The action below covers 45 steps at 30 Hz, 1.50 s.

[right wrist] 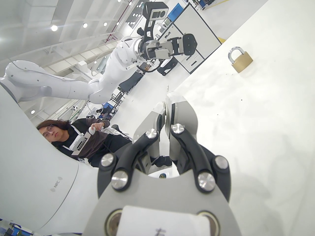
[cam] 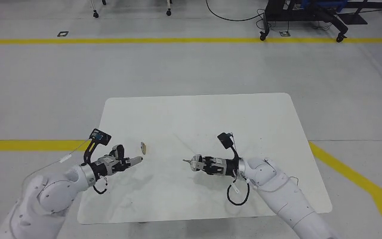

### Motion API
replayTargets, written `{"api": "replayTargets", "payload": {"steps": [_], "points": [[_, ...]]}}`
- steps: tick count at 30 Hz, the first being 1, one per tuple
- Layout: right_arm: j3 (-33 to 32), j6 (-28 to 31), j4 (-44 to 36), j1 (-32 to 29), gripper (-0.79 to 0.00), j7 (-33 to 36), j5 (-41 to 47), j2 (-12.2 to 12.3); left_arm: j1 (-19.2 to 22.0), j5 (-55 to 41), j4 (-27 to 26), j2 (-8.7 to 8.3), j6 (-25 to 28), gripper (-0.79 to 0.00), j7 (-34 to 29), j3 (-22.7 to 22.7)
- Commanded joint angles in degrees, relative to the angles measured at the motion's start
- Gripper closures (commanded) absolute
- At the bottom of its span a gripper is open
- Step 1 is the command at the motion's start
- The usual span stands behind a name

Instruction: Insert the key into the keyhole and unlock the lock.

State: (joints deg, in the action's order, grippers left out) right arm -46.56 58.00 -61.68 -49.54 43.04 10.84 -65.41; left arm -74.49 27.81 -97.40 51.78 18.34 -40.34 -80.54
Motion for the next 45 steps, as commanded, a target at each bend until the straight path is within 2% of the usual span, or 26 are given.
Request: {"api": "replayTargets", "payload": {"steps": [1, 2, 3, 5, 8, 10, 14, 17, 20, 24, 27, 32, 33, 36, 45], "points": [[0.0, 0.0, 0.0, 0.0, 0.0, 0.0, 0.0, 0.0, 2.48, 2.39, 0.99, 0.3, -4.98, -0.499, -2.26, 2.21], [0.0, 0.0, 0.0, 0.0, 0.0, 0.0, 0.0, 0.0, 3.85, 3.75, 1.58, 0.48, -7.41, -0.489, -3.11, 3.29], [0.0, 0.0, 0.0, 0.0, 0.0, 0.0, 0.0, 0.0, 5.12, 4.52, 2.13, 0.73, -9.56, -0.446, -3.19, 4.34], [0.0, 0.0, 0.0, 0.0, 0.0, 0.0, 0.0, 0.0, 7.2, 3.14, 3.49, 1.28, -11.31, -0.388, -3.65, 6.46], [0.0, 0.0, 0.0, 0.0, 0.0, 0.0, 0.0, 0.0, 10.43, 1.74, 6.43, 2.02, -13.03, -0.372, -4.67, 9.08], [0.0, 0.0, 0.0, 0.0, 0.0, 0.0, 0.0, 0.0, 12.56, 1.66, 8.4, 2.51, -14.67, -0.385, -5.64, 10.89], [0.0, 0.0, 0.0, 0.0, 0.0, 0.0, 0.0, 0.0, 16.05, 2.39, 10.52, 3.4, -18.34, -0.499, -7.27, 13.99], [0.0, 0.0, 0.0, 0.0, 0.0, 0.0, 0.0, 0.0, 17.85, 3.86, 11.3, 3.95, -19.91, -0.505, -7.47, 15.94], [0.0, 0.0, 0.0, 0.0, 0.0, 0.0, 0.0, 0.0, 19.61, 4.29, 12.87, 4.5, -20.59, -0.437, -7.99, 17.57], [0.0, 0.0, 0.0, 0.0, 0.0, 0.0, 0.0, 0.0, 22.2, 3.71, 16.32, 5.28, -21.26, -0.385, -8.58, 19.21], [0.0, 0.0, 0.0, 0.0, 0.0, 0.0, 0.0, 0.0, 23.67, 3.38, 18.41, 5.83, -21.05, -0.299, -8.99, 20.48], [0.0, 0.0, 0.0, 0.0, 0.0, 0.0, 0.0, 0.0, 25.07, 3.67, 20.93, 6.49, -20.67, -0.292, -9.62, 22.07], [0.0, 0.0, 0.0, 0.0, 0.0, 0.0, 0.0, 0.0, 25.24, 3.65, 21.29, 6.58, -20.59, -0.268, -9.49, 22.19], [0.0, 0.0, 0.0, 0.0, 0.0, 0.0, 0.0, 0.0, 25.51, 4.01, 22.13, 6.74, -20.35, 0.0, -8.56, 22.13], [0.0, 0.0, 0.0, 0.0, 0.0, 0.0, 0.0, 0.0, 24.97, 5.29, 21.85, 6.84, -18.35, 0.0, -6.77, 21.51]]}}
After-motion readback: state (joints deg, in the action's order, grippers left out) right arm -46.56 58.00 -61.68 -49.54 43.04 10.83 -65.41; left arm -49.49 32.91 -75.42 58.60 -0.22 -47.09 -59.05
